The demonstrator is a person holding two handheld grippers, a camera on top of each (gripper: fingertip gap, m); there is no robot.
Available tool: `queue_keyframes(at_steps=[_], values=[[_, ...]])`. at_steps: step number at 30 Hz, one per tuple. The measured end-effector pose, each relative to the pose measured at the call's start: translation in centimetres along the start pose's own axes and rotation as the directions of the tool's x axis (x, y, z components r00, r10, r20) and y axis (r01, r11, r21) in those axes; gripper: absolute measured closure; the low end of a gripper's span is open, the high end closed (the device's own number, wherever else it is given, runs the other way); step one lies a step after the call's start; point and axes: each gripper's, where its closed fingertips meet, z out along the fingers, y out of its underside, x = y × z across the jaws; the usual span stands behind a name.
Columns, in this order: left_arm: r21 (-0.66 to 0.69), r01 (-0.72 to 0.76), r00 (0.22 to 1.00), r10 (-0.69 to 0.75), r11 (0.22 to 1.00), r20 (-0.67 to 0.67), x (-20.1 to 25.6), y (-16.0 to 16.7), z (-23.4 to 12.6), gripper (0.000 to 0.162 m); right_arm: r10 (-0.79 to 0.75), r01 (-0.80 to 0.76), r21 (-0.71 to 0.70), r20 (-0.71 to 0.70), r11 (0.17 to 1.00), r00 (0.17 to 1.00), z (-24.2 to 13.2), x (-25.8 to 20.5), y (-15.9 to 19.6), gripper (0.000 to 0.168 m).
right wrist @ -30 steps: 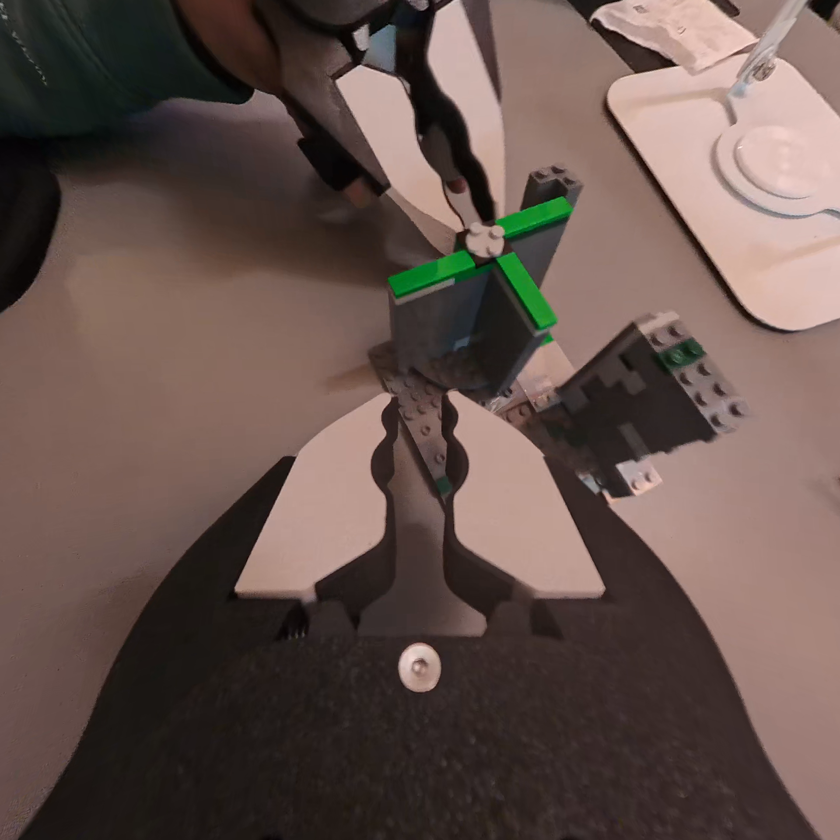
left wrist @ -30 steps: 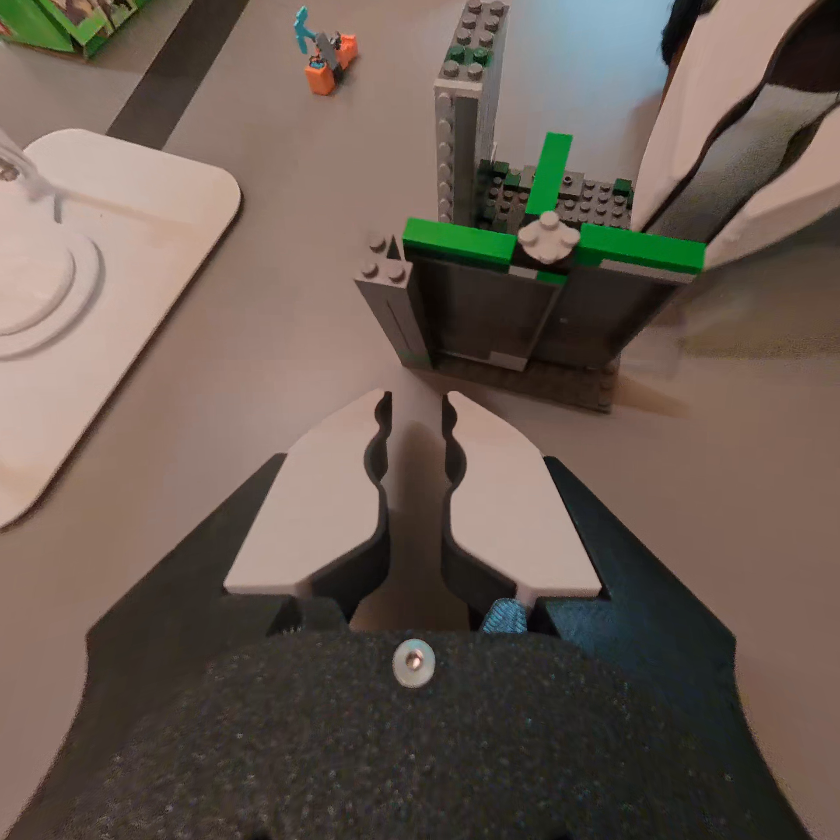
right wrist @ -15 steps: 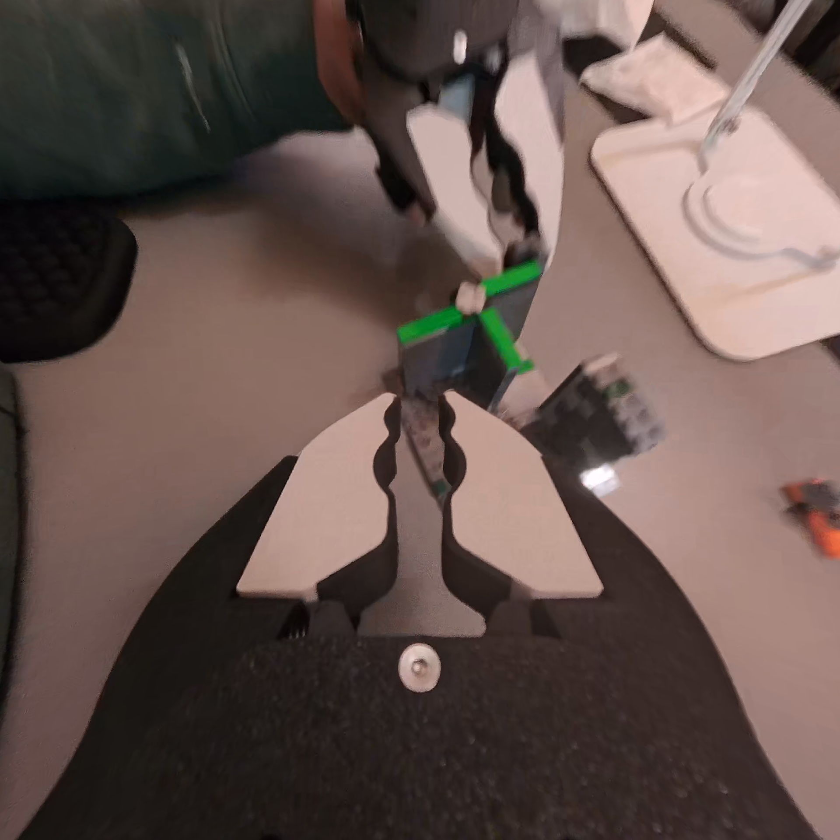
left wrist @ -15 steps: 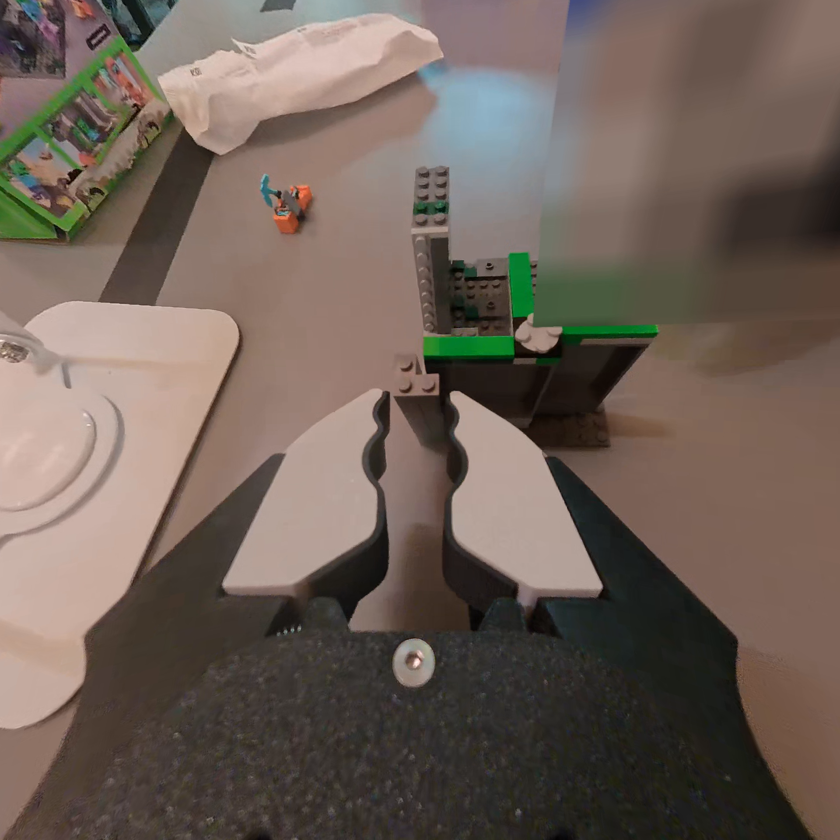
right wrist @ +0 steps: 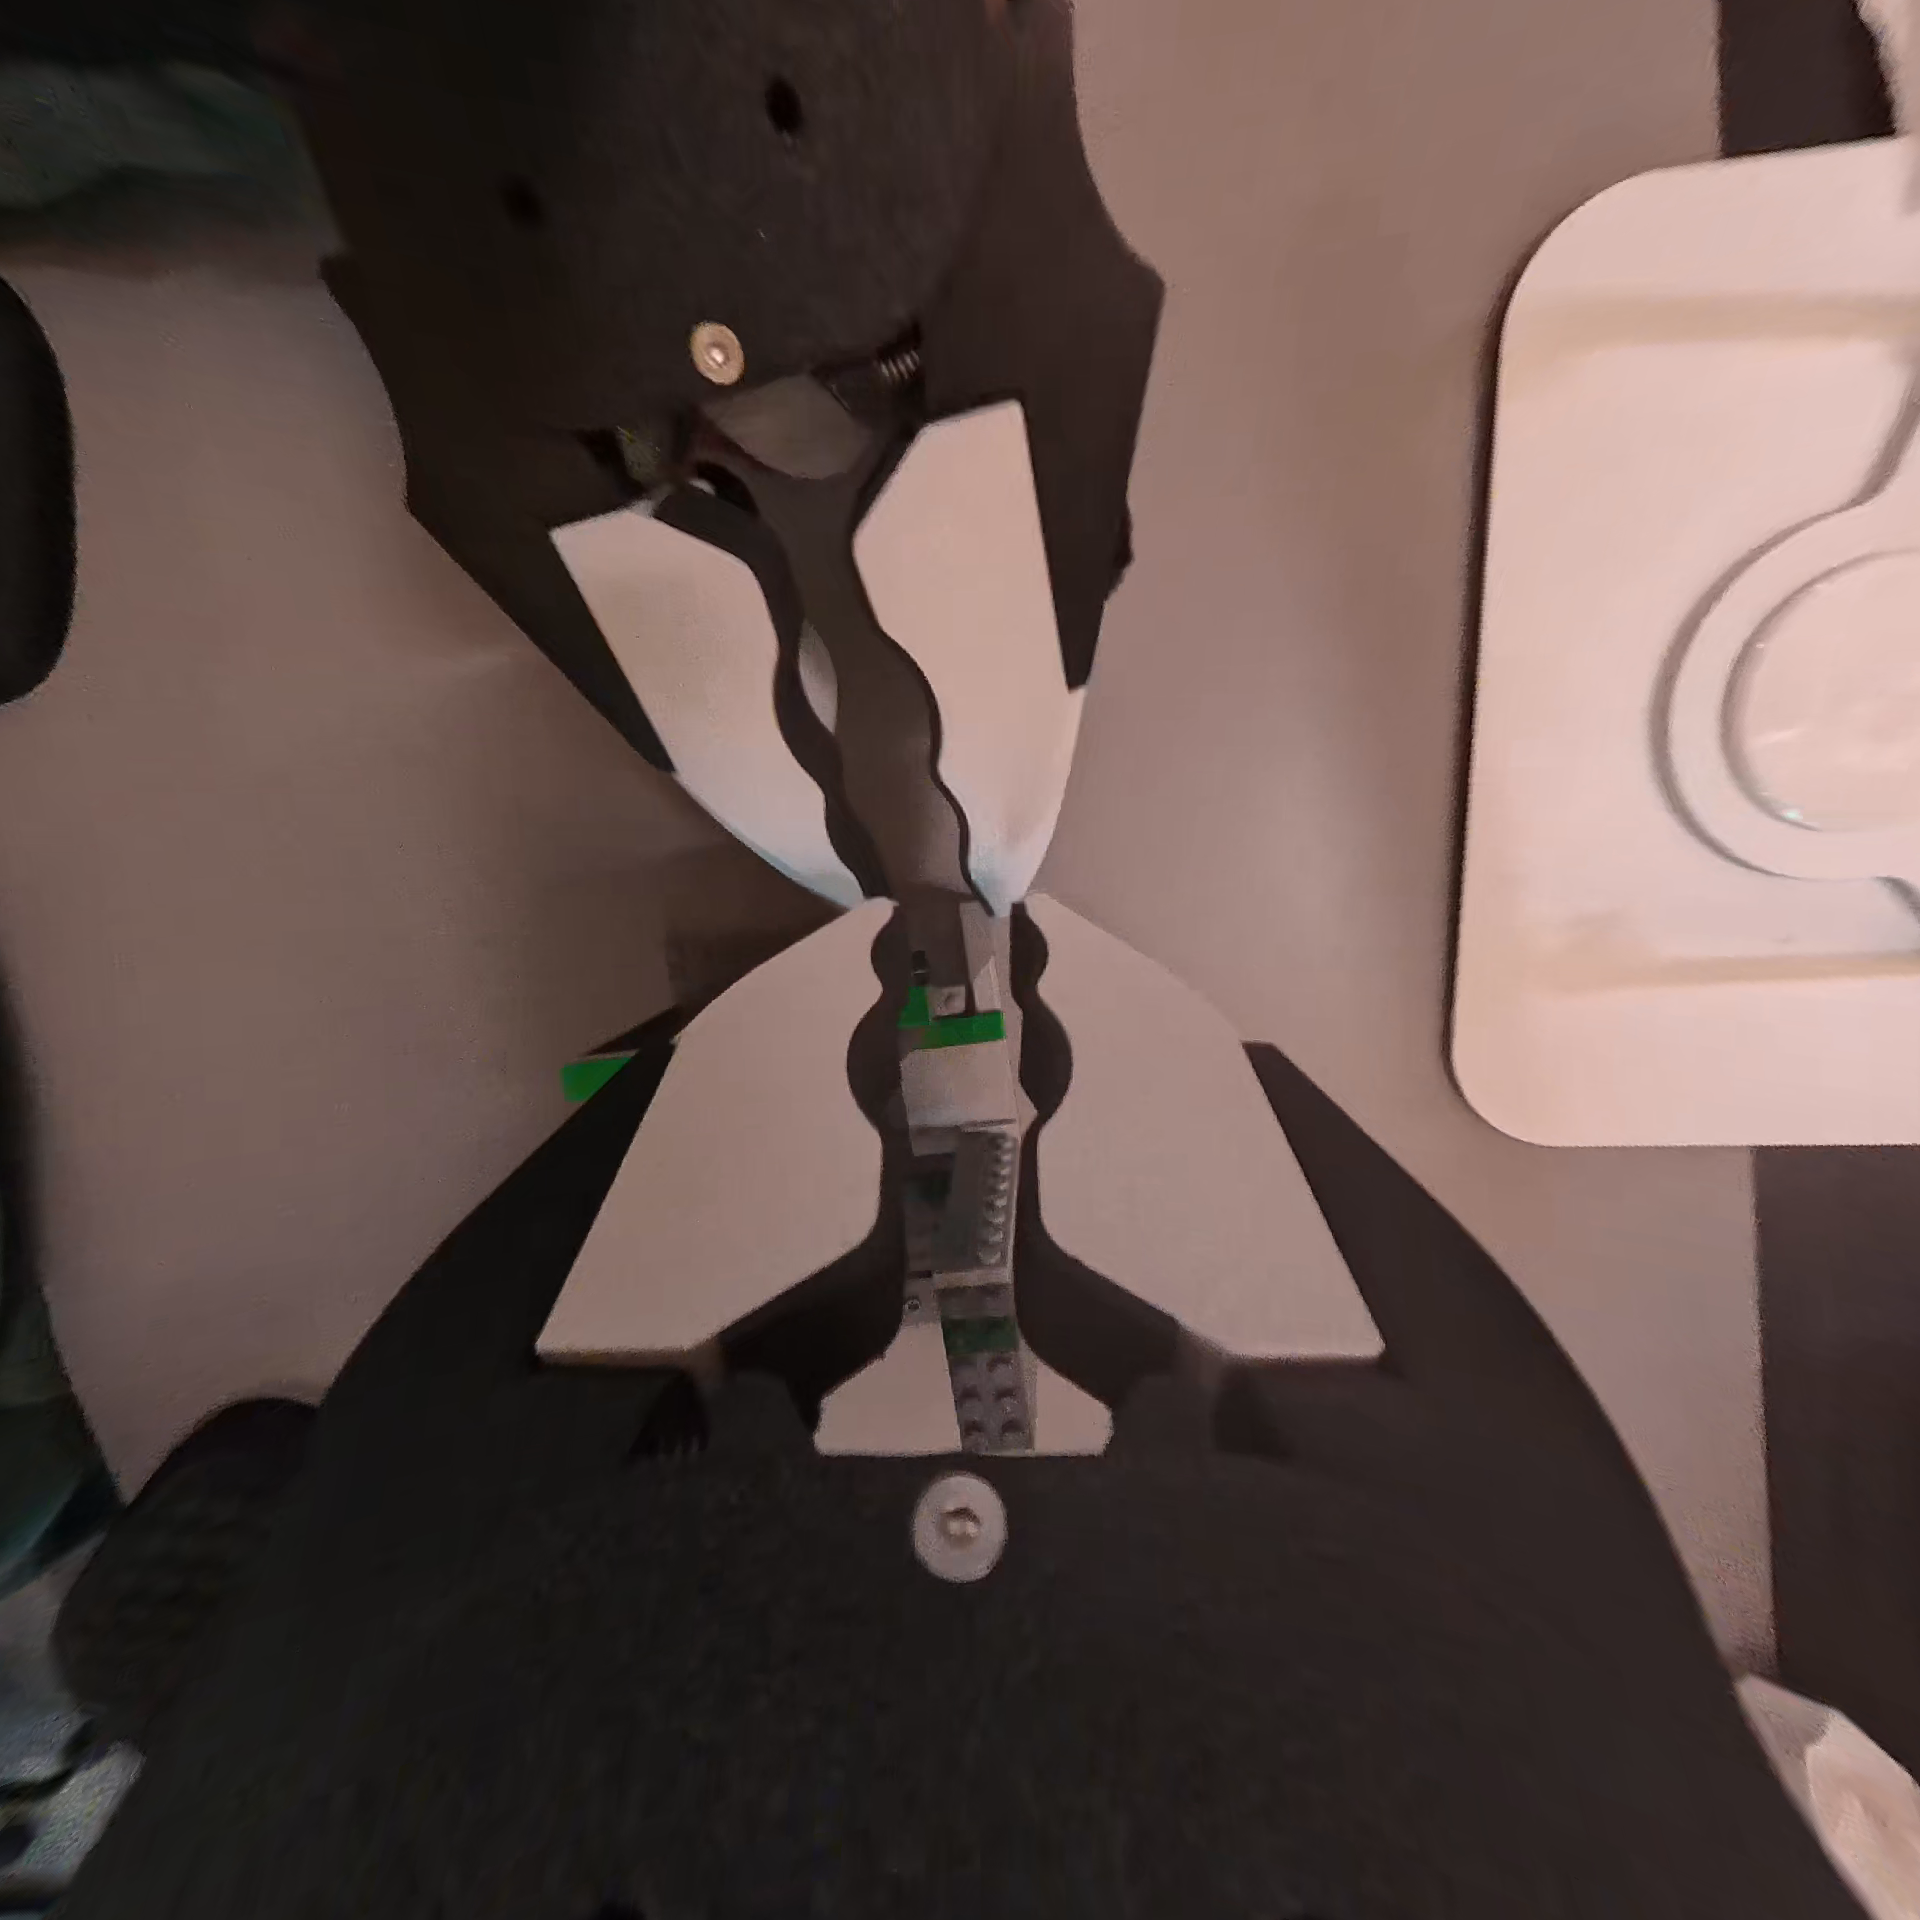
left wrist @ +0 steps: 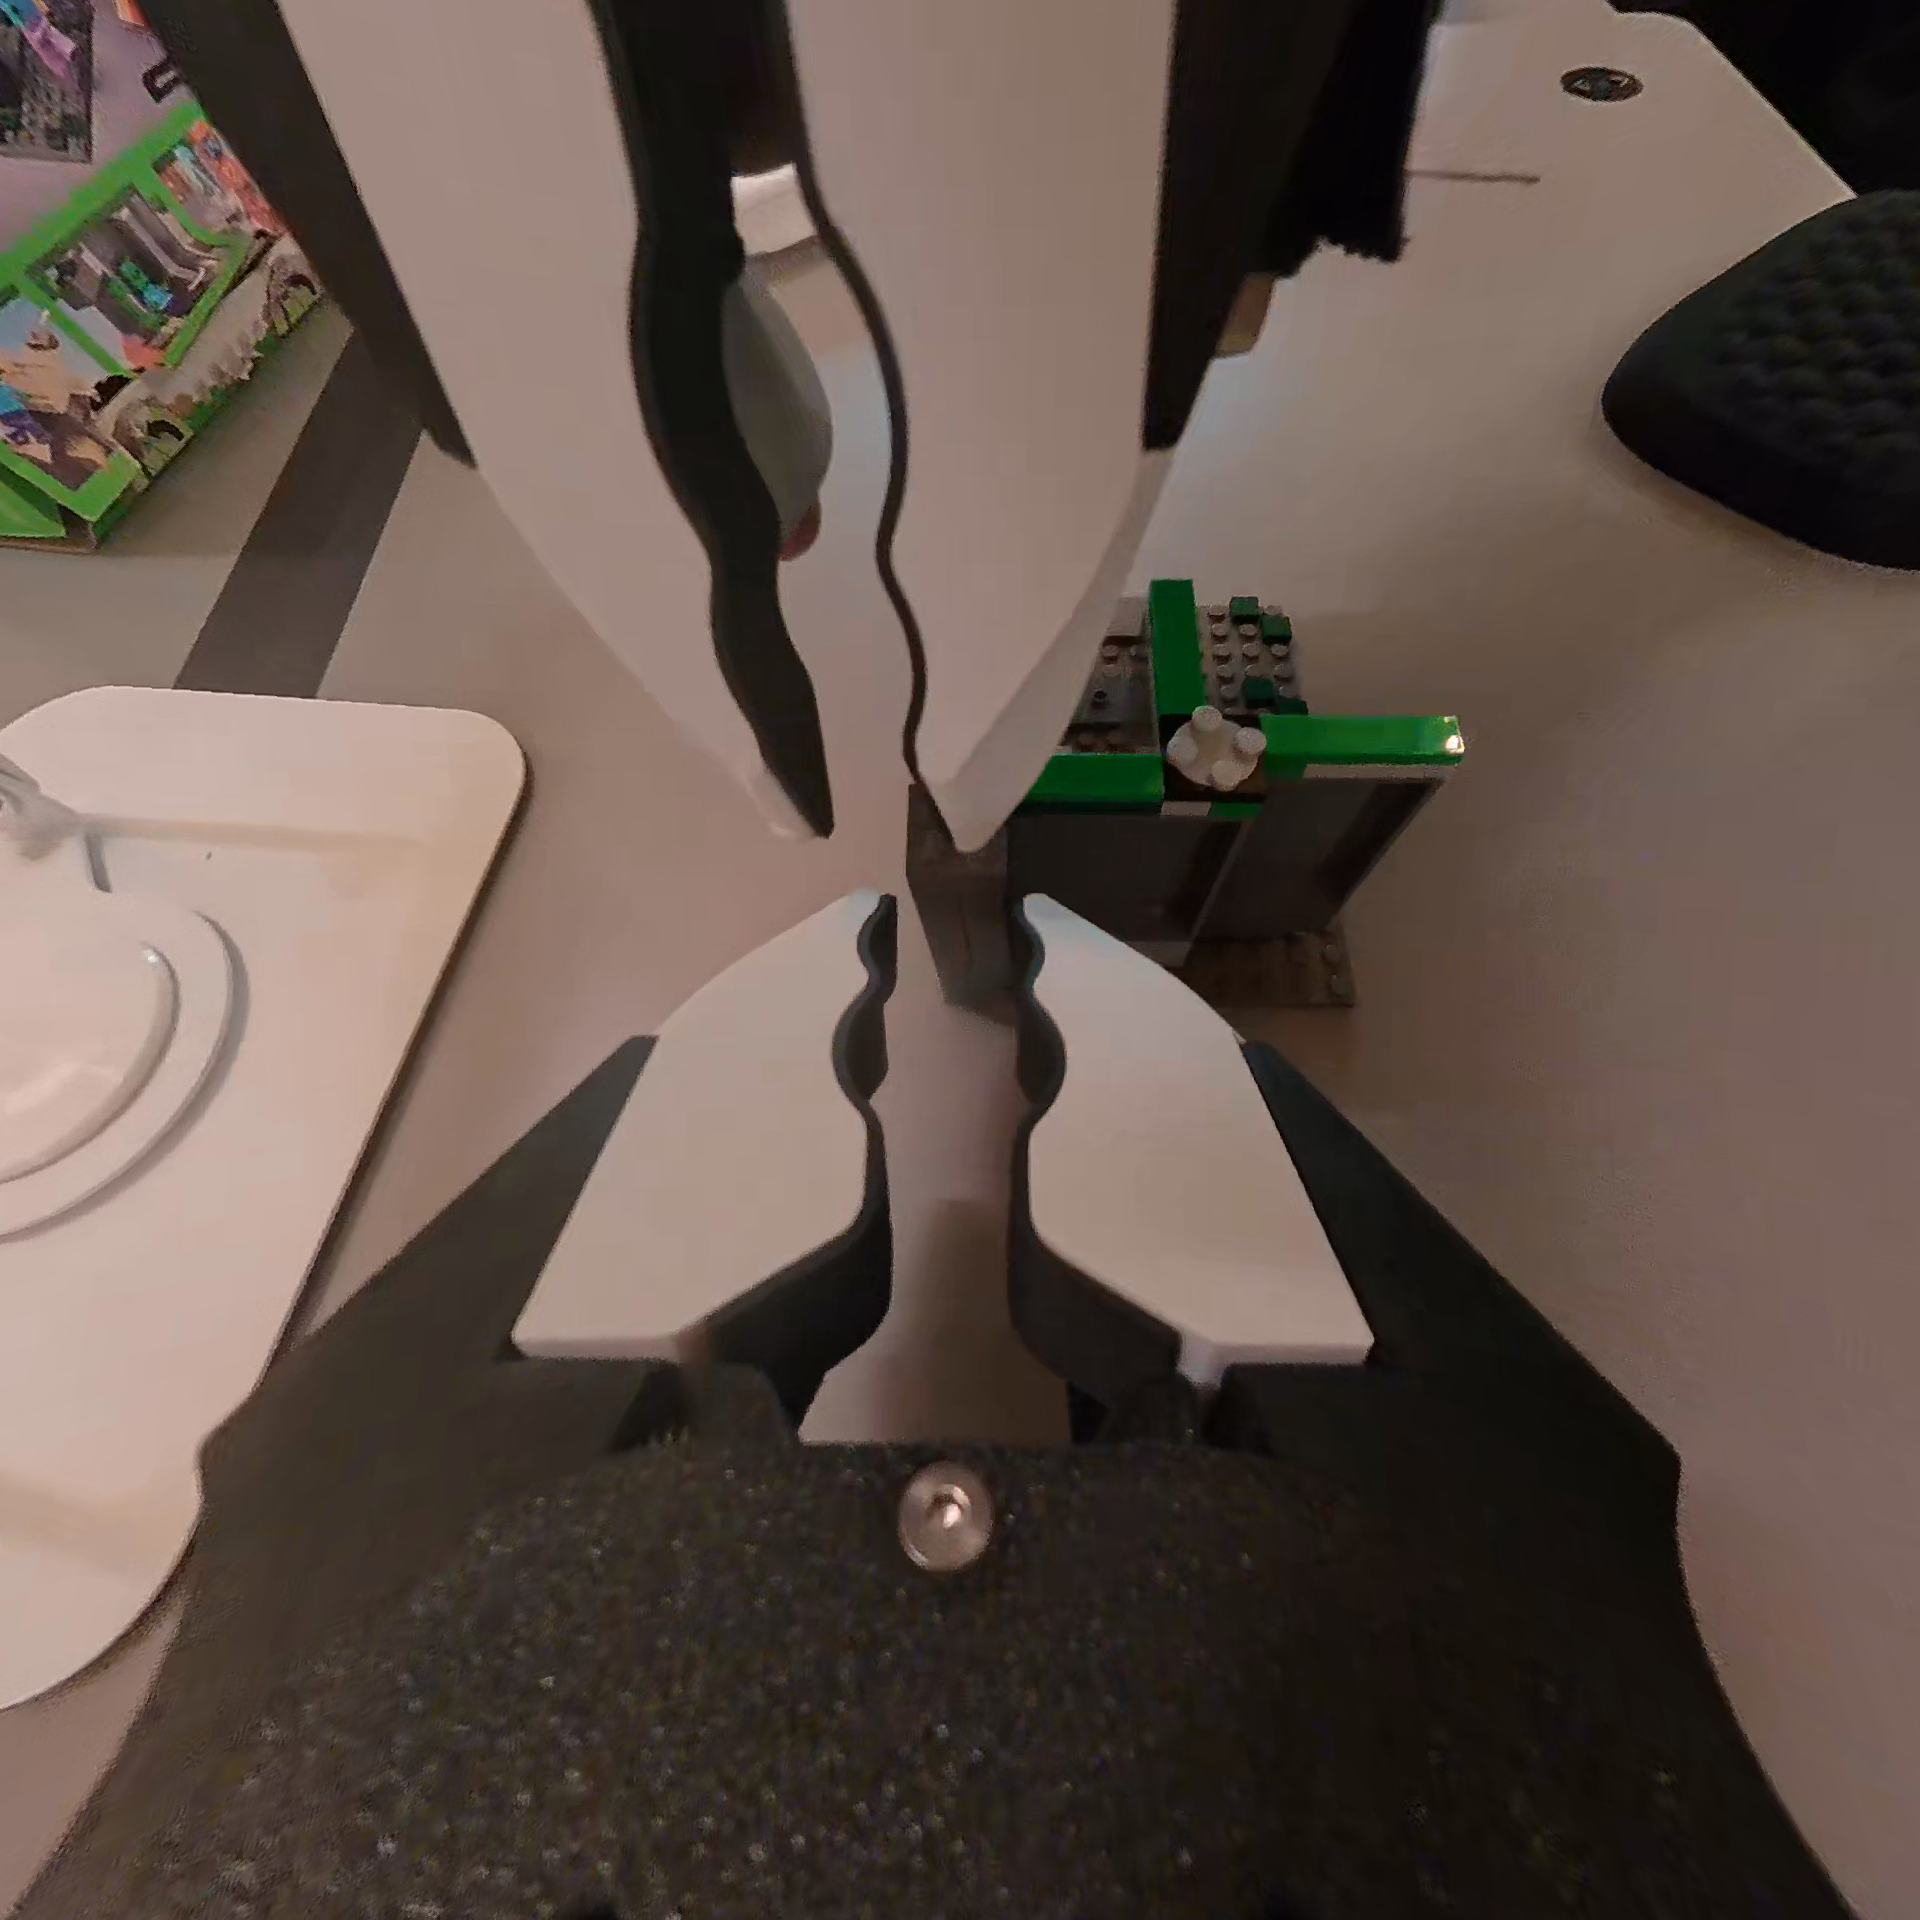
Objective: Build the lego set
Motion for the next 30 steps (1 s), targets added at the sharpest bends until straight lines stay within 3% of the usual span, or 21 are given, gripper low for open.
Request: queue_keyframes(at_steps=[7, 17, 30], values=[[0.009, -0.010, 0.999, 0.010, 1.000, -0.032, 0.2, -0.1, 0.7, 0.145, 0.003, 0.000, -0.037, 0.069, 0.999, 0.998, 0.5, -0.2, 1.0, 0.163], [-0.047, -0.021, 0.994, 0.016, 0.999, -0.104, 0.3, -0.1, 1.0, 0.145, 0.042, -0.035, -0.040, 0.166, 0.999, 0.985, 0.4, -0.3, 1.5, 0.163], [-0.066, -0.018, 0.987, 0.007, 0.998, -0.161, 0.3, -0.1, 1.2, 0.145, 0.071, -0.067, -0.025, 0.191, 0.997, 0.979, 0.3, -0.2, 1.7, 0.162]])
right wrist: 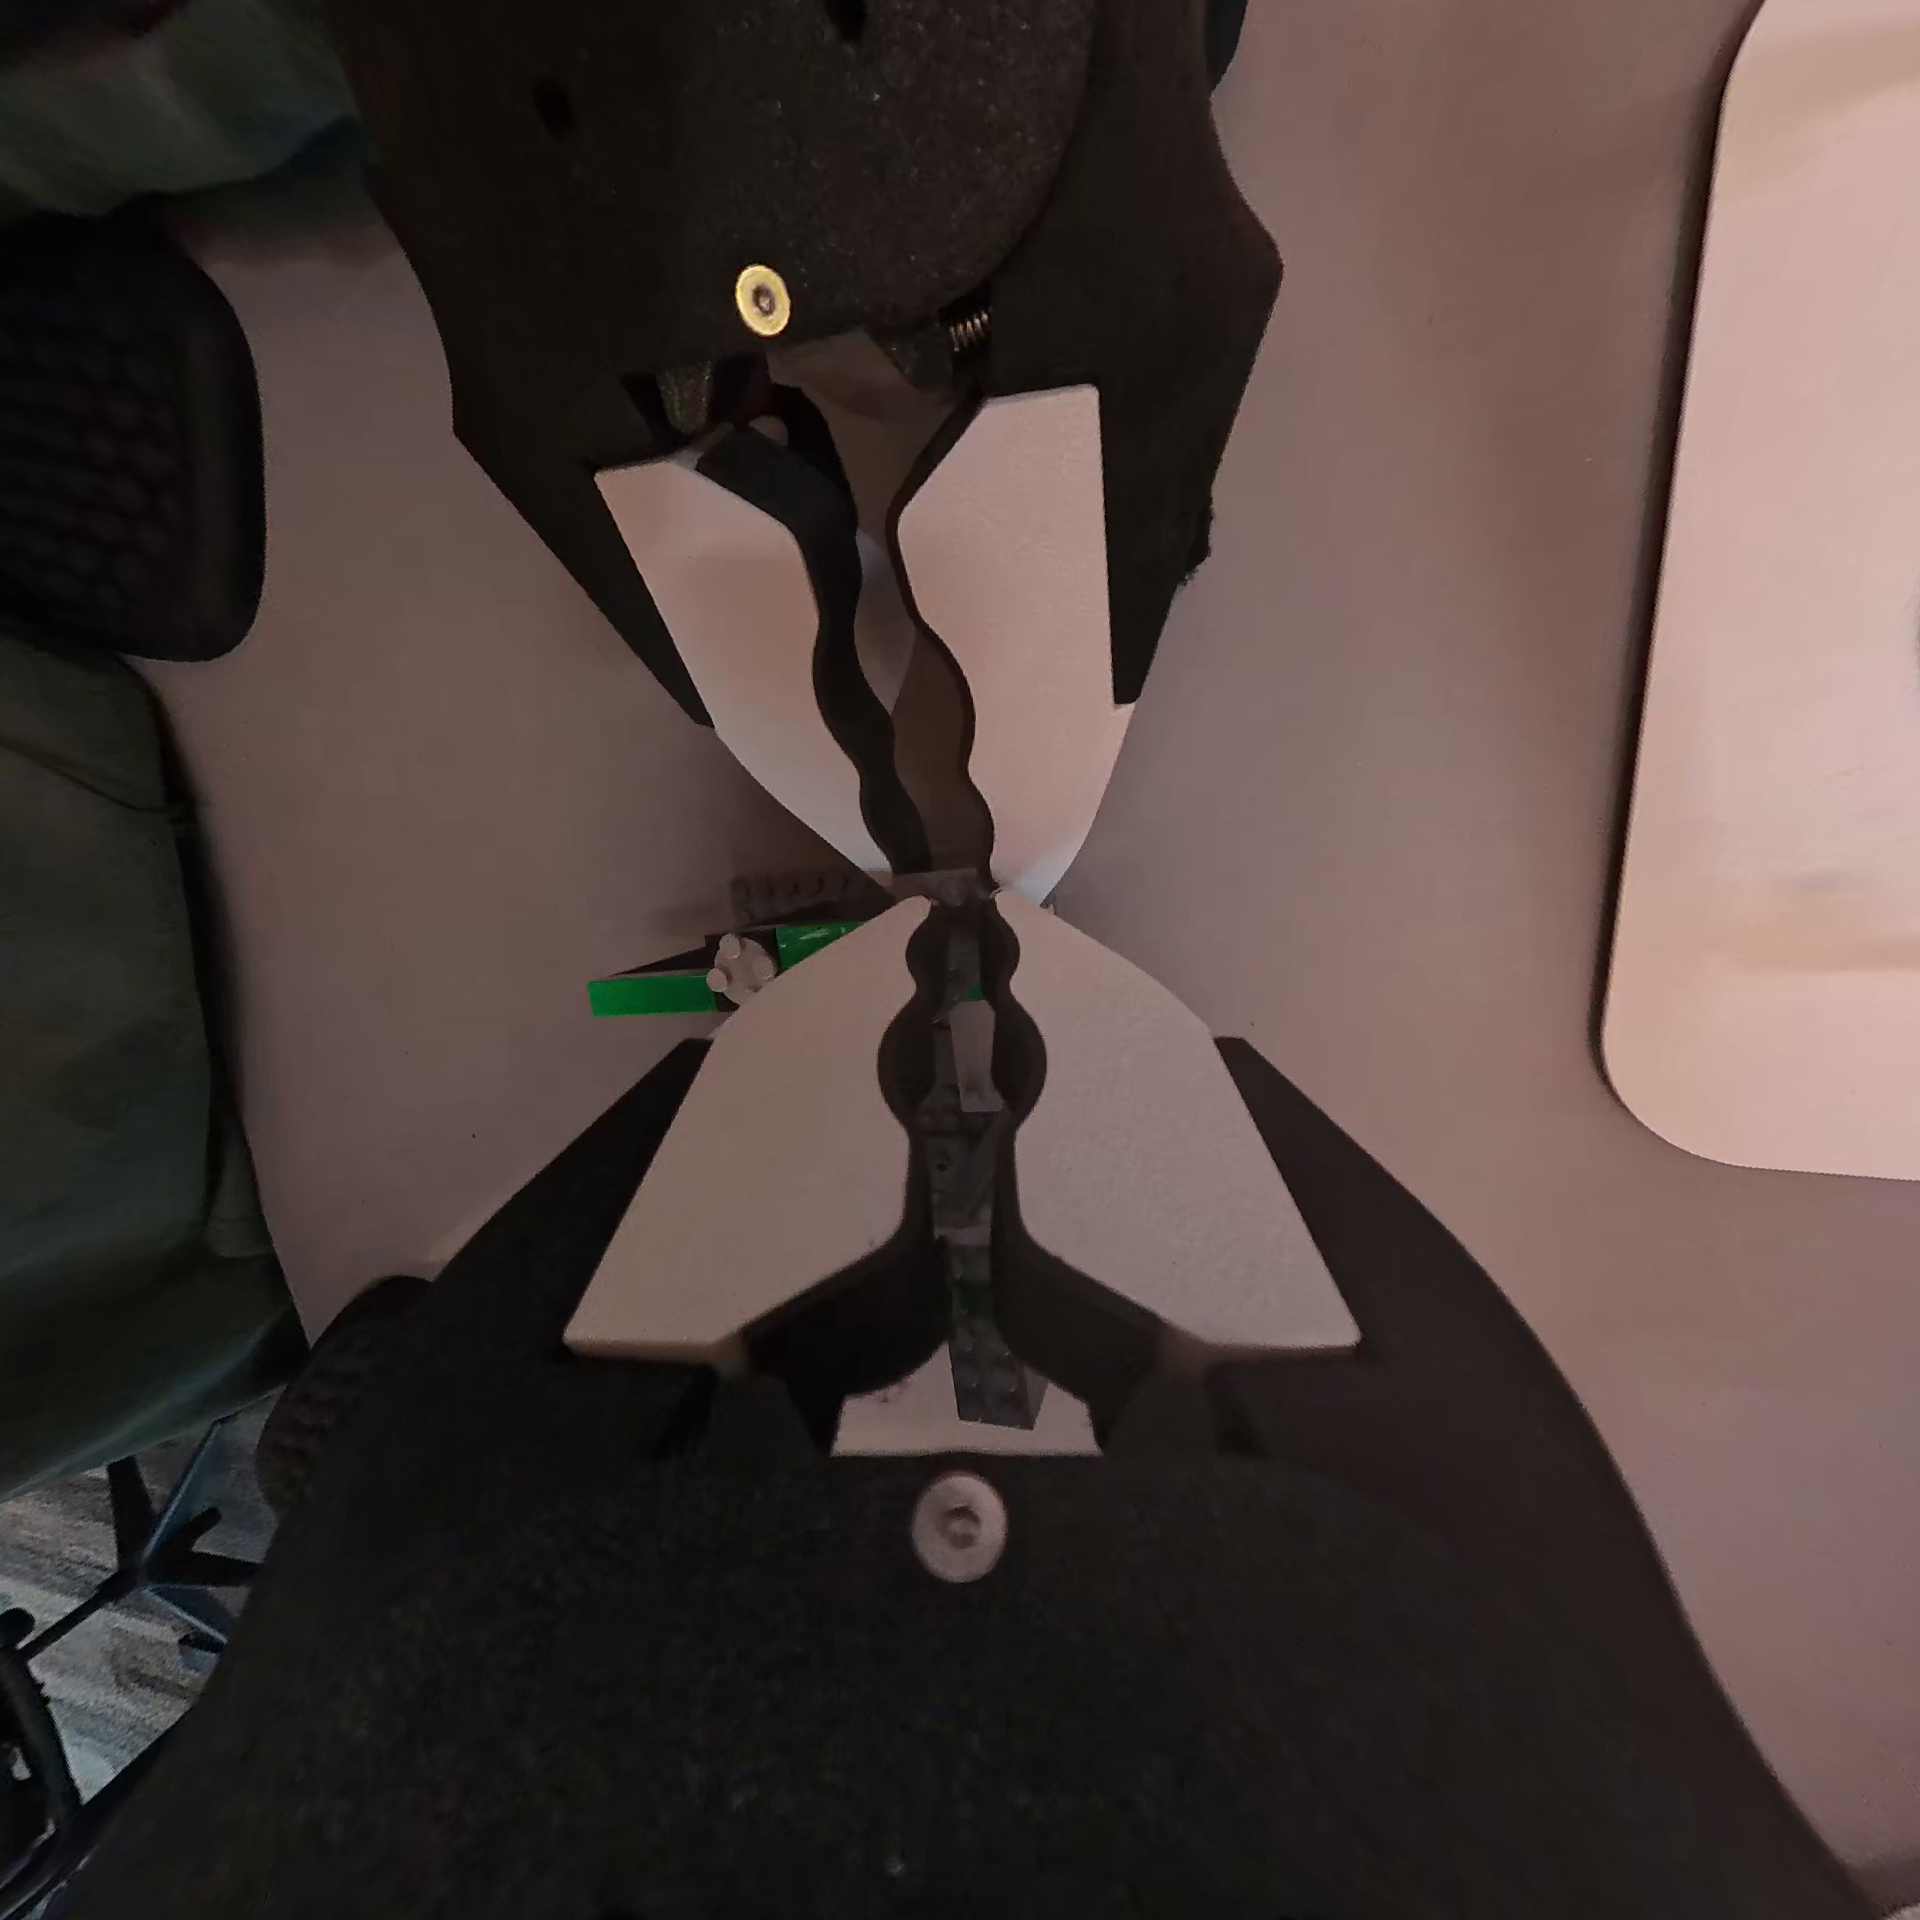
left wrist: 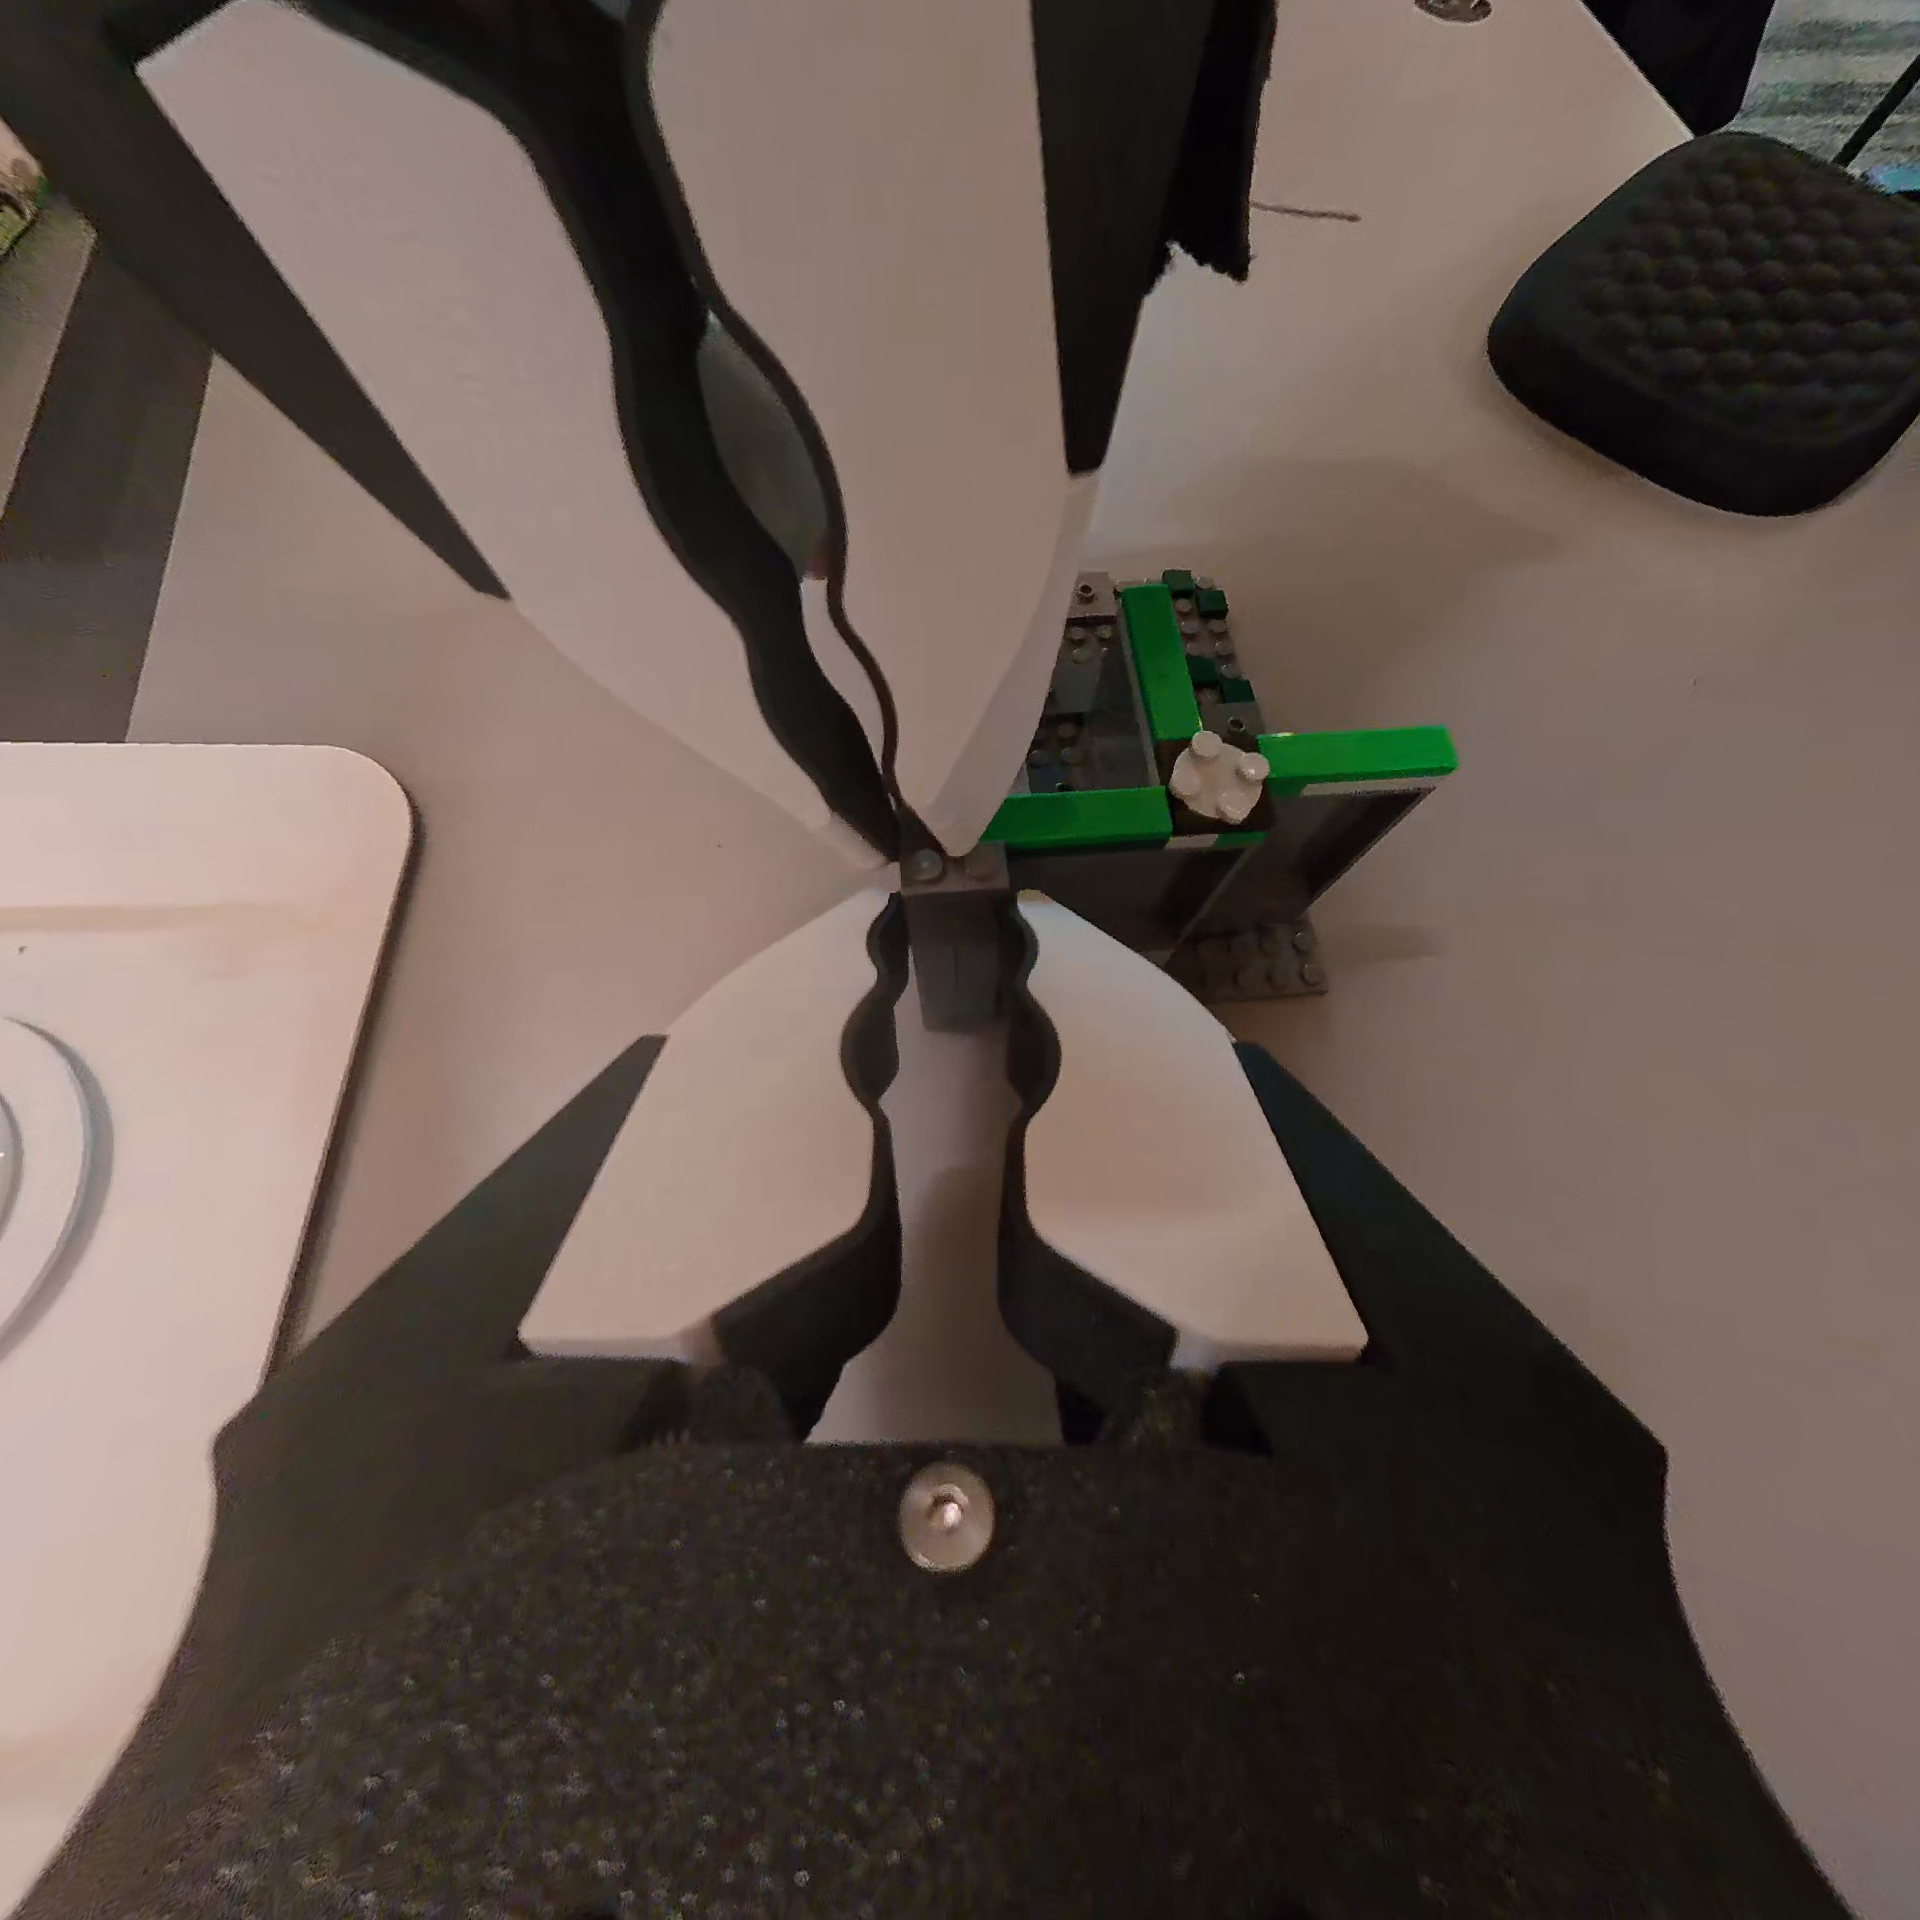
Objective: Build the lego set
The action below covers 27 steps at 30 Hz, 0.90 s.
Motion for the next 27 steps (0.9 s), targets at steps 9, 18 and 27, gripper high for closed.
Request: queue_keyframes(at_steps=[9, 18, 27], values=[[0.013, 0.002, 1.000, -0.002, 1.000, -0.010, 0.04, 0.04, 0.02, 0.145, 0.011, -0.011, 0.017, 0.001, 1.000, 1.000, 0.03, -0.05, -0.03, 0.163], [0.033, 0.004, 1.000, -0.003, 0.999, -0.013, 0.04, 0.01, 0.01, 0.145, 0.024, -0.024, 0.035, 0.005, 0.999, 1.000, 0.04, -0.02, -0.08, 0.163], [0.067, 0.014, 1.000, -0.014, 0.998, -0.002, 0.15, 0.00, -0.12, 0.145, -0.005, 0.001, 0.057, 0.071, 0.998, 0.997, -0.27, -0.11, -0.31, 0.161]])
